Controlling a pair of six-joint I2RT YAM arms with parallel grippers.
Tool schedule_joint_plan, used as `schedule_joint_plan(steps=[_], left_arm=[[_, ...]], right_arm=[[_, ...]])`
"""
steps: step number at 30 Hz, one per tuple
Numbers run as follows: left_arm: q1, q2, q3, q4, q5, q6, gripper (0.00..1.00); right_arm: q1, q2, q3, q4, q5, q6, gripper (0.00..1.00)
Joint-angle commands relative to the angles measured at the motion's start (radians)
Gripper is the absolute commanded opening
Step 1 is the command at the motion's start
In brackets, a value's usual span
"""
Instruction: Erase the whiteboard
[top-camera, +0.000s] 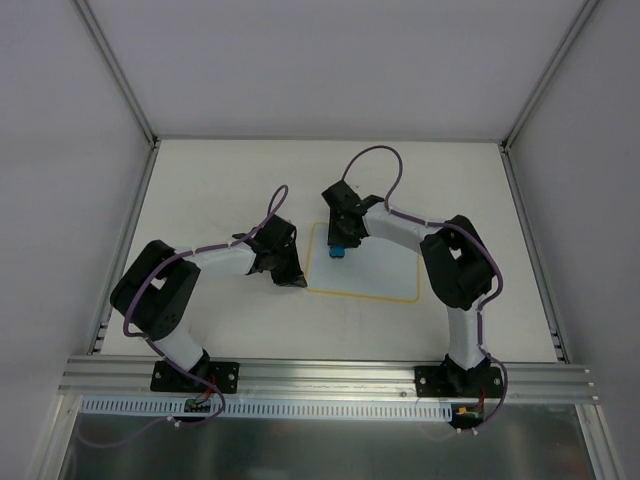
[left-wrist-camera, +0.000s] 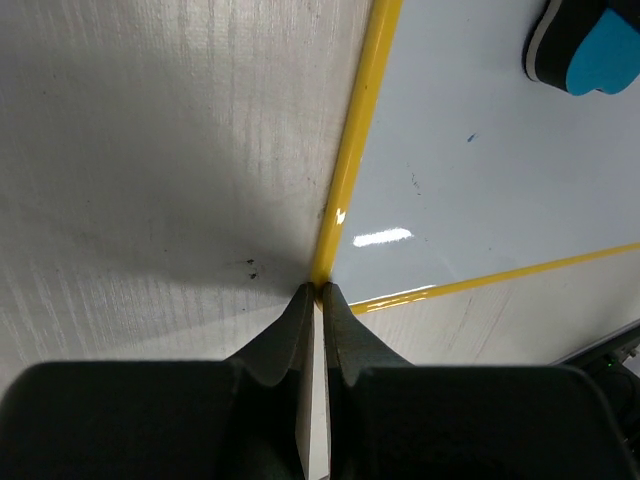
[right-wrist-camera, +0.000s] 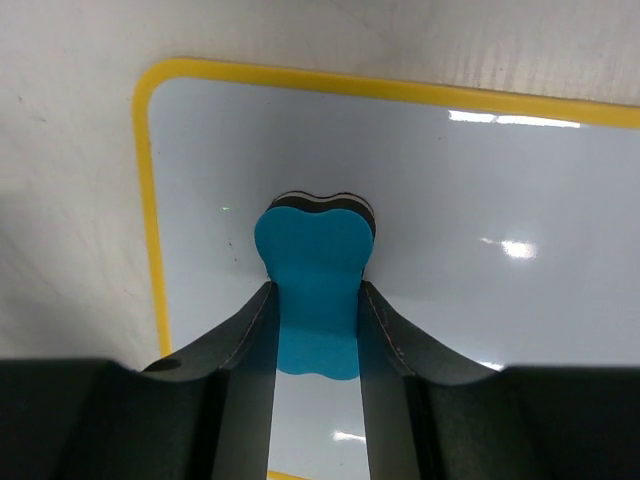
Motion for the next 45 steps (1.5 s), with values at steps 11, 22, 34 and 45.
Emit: schedule_joint_plan(steps=[11,22,34,45], left_arm=[[0.021,0.054,-0.032,-0.144,-0.086,0.093,0.0],[0.03,0.059,-0.023,-0.146,-0.078,0.097,0.0],[0.033,0.062,-0.023,-0.146,-0.081,0.087,0.0],[0.041,0.061,-0.026,-0.147,-0.086,0.079,0.0]], right_arm=[[0.024,-0.043,-0.047,-0.032,-0.19,-0.608,0.09],[0.04,-0.077,-0.08,-0.04,-0.3,-0.769,0.09],[0.095,-0.032,-0.03,-0.126,-0.285,-0.798,0.08],[0.116,-0.061,-0.048,-0.17,-0.27,-0.786,0.07]])
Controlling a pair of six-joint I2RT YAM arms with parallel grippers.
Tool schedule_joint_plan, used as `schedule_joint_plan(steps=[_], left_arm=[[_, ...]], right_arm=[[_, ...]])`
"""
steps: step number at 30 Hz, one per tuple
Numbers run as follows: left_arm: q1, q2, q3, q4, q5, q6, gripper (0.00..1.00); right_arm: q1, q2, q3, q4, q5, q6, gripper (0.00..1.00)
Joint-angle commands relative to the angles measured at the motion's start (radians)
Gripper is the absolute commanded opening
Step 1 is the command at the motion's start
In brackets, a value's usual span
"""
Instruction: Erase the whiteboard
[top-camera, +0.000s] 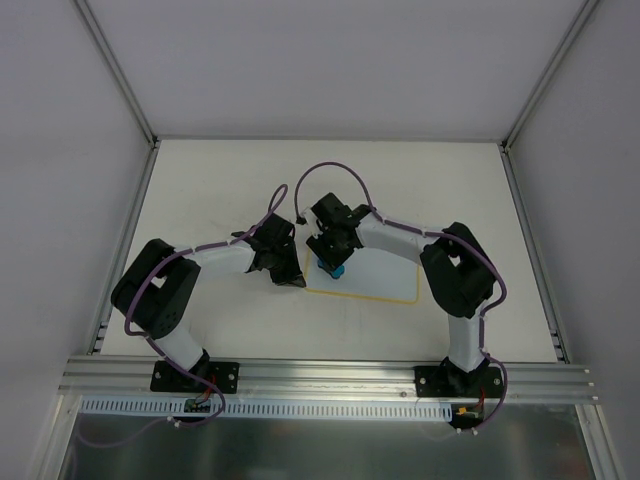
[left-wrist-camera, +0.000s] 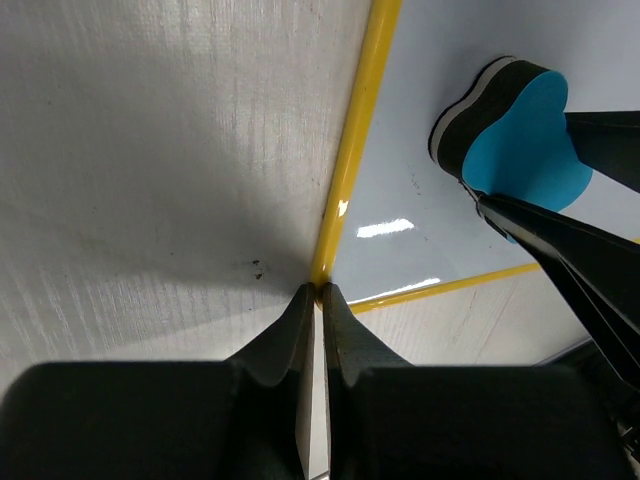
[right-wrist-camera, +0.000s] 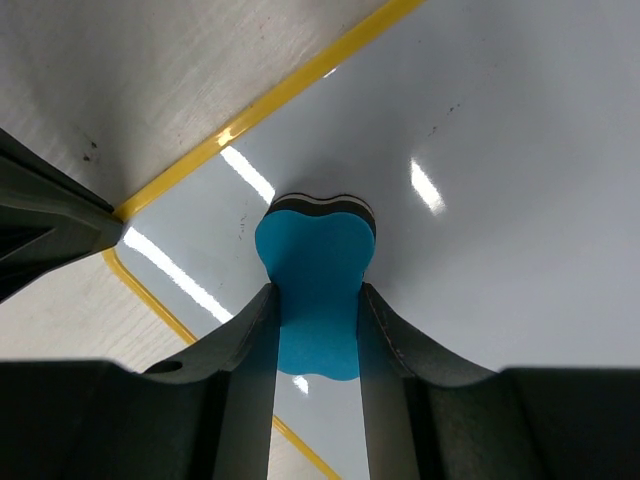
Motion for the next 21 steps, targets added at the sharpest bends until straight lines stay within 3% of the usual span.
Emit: schedule_joint_plan(steps=[1,16,21], left_arm=[[0.021,0.052,-0.038,-0.133,-0.114,0.042,0.0],[0.042,0.051,-0.036,-0.133,-0.114,0.042,0.0],[0.052,0.043,-0.036,-0.133,-0.111,0.043,0.0]], right_arm=[[0.023,-0.02,-0.013,-0.114,-0.012,0.0,0.06],[0.039,-0.098,-0.054,-0.211,-0.004,0.053,0.03],[-0.056,-0.13,-0.085,-0.214,0.037,0.151,0.0]])
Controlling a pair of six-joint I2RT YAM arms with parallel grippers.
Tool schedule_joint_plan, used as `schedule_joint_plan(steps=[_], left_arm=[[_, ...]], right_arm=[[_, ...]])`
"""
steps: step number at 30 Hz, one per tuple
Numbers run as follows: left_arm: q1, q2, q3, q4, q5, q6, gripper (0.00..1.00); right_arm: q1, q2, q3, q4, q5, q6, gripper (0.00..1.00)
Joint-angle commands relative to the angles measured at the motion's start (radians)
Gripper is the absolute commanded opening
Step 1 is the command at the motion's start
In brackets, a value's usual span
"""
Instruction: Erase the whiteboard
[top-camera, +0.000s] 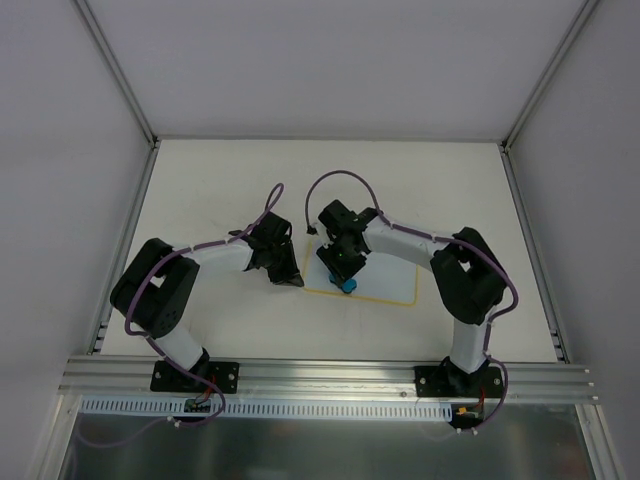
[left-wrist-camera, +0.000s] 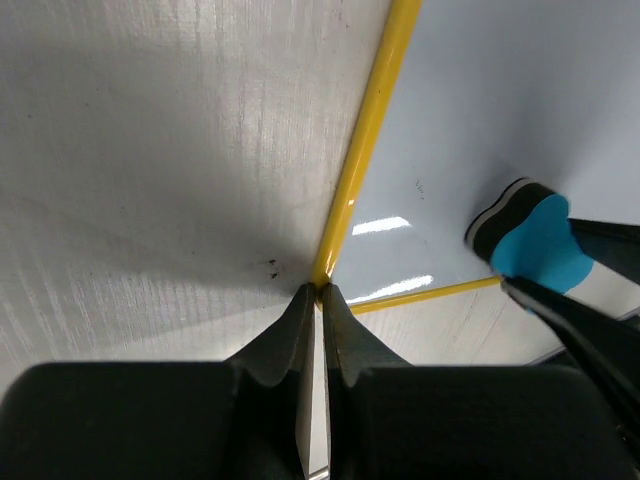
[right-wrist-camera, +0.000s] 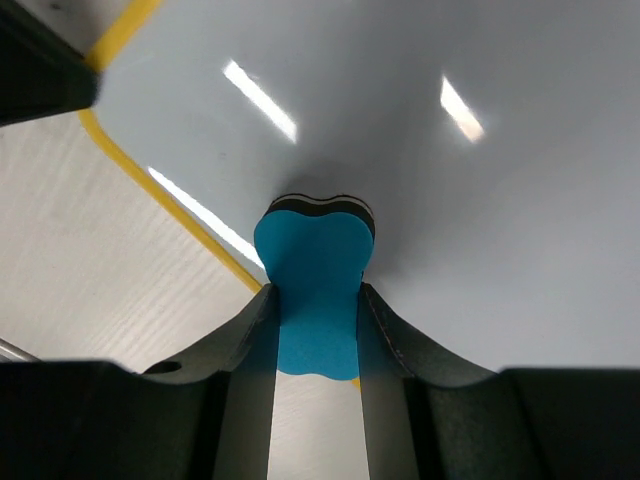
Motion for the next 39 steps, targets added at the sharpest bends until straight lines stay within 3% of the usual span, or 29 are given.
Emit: schedule_joint_plan(steps=[1,6,11,16,21,27,31,33,36,37,39], left_arm=[[0.025,0.042,-0.035,-0.123,-0.13,0.045,0.0],[0.028,0.037,-0.036,-0.123,-0.128,0.044,0.0],[0.03,0.02,-0.035,-0.121,-0.128,0.044,0.0],[0.028,0.003,-0.025,-0.121,-0.134,0.045,0.0],[0.03,0.009,-0.015,-0.12,-0.131,0.045,0.0],[0.028,0.009,-0.002,-0.121,-0.144,0.044,0.0],[0.03,0.008,0.007,-0.12,-0.156,0.044,0.01],[0.03,0.002,0.015,-0.121,-0.157,0.044,0.11],[0.028,-0.018,0.024,-0.123,-0.165,0.048,0.28],[0.03,-0.026,0.027,-0.124,-0.168,0.051,0.32],[0.028,-0.055,0.034,-0.126,-0.171,0.054,0.43]], right_arm=[[-0.094,-0.072,-0.047,-0.07,0.059,0.098,0.0],[-0.254,-0.147,-0.097,-0.066,0.102,0.187,0.01],[-0.344,-0.242,-0.13,-0.02,0.216,0.259,0.0],[-0.513,-0.308,-0.111,-0.02,0.369,0.354,0.02],[-0.728,-0.263,-0.068,-0.02,0.385,0.404,0.05],[-0.835,-0.129,-0.023,0.0,0.365,0.413,0.1],[-0.86,-0.092,-0.043,0.035,0.351,0.414,0.21],[-0.875,-0.081,-0.048,0.04,0.323,0.421,0.26],[-0.881,-0.08,-0.057,0.04,0.336,0.414,0.51],[-0.881,-0.083,-0.063,0.04,0.333,0.411,0.63],[-0.883,-0.101,-0.071,0.037,0.332,0.405,0.73]])
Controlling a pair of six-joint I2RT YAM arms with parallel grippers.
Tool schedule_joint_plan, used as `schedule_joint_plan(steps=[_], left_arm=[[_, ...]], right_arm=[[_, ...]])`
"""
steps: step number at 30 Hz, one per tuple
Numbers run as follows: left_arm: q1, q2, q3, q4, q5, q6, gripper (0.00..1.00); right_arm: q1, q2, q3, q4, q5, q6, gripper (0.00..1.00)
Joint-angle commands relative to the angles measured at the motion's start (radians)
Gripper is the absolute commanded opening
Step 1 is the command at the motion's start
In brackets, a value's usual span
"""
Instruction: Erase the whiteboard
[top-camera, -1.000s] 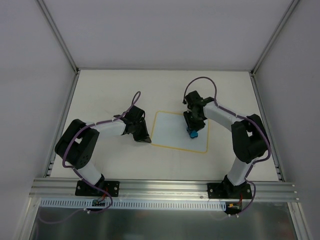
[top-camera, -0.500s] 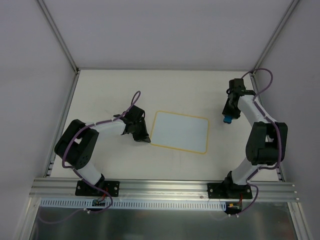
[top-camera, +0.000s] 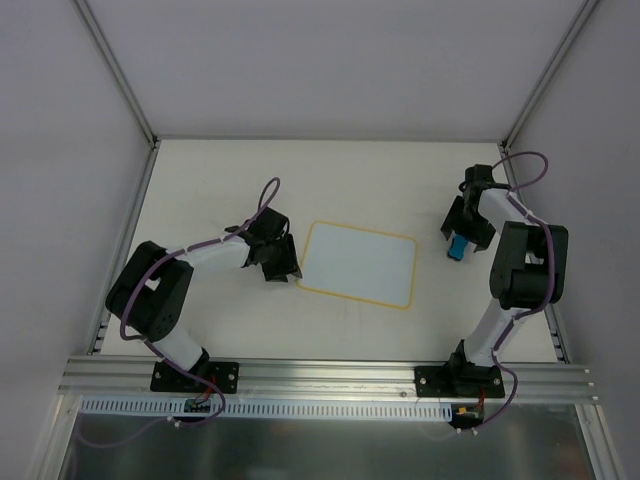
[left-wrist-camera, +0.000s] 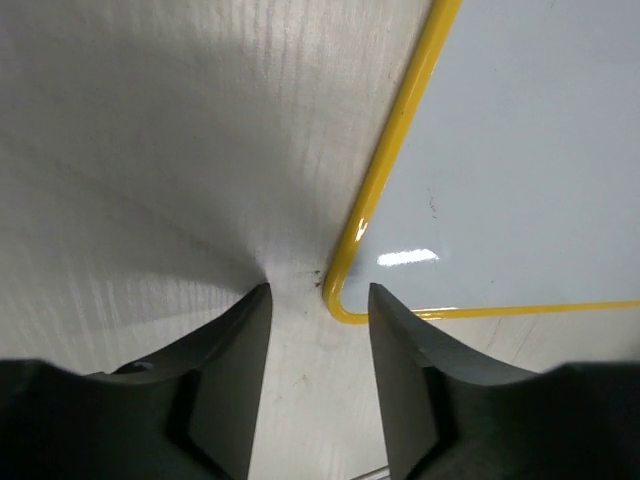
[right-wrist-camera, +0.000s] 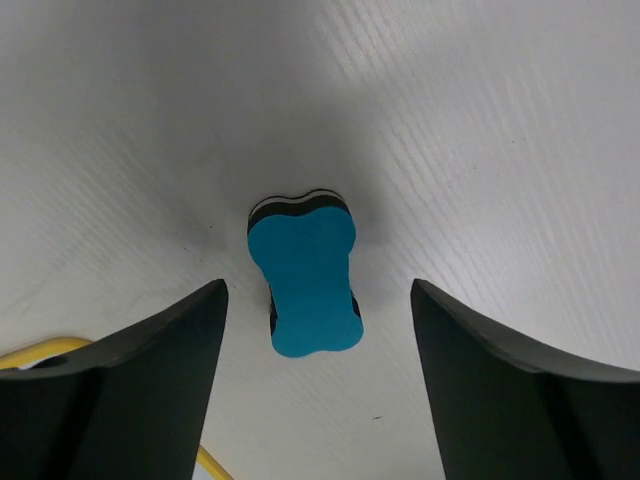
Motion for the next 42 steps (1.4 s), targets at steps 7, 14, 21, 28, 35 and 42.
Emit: schedule_joint_plan(steps=[7,14,21,28,35,42], left_arm=[[0.017,-0.169,0.083,-0.146,-0.138,0.09,0.85],[0.015,-0.369,0.269,-0.278,-0.285,0.234,0.99],[0.017,-0.658,0.442,-0.342,-0.444,0.395,0.99],[0.017,-0.877,0.57,-0.35,-0.573,0.558,0.99],[0.017,-1.01,0.64,-0.352,-0.632,0.671,0.99],[0.017,-1.11,0.633,-0.361,-0.621,0.695,0.99]], right_arm=[[-0.009,-0.203,-0.038,-0.018,-0.011,-0.016,0.99],[-0.009,-0.468,0.099,-0.123,-0.006,-0.1,0.99],[-0.009,-0.706,0.337,-0.21,-0.002,-0.241,0.99],[-0.009,-0.967,0.42,-0.183,-0.031,-0.309,0.99],[-0.011,-1.168,0.37,-0.133,-0.103,-0.363,0.99],[-0.011,-1.277,0.352,-0.115,-0.104,-0.384,0.99]])
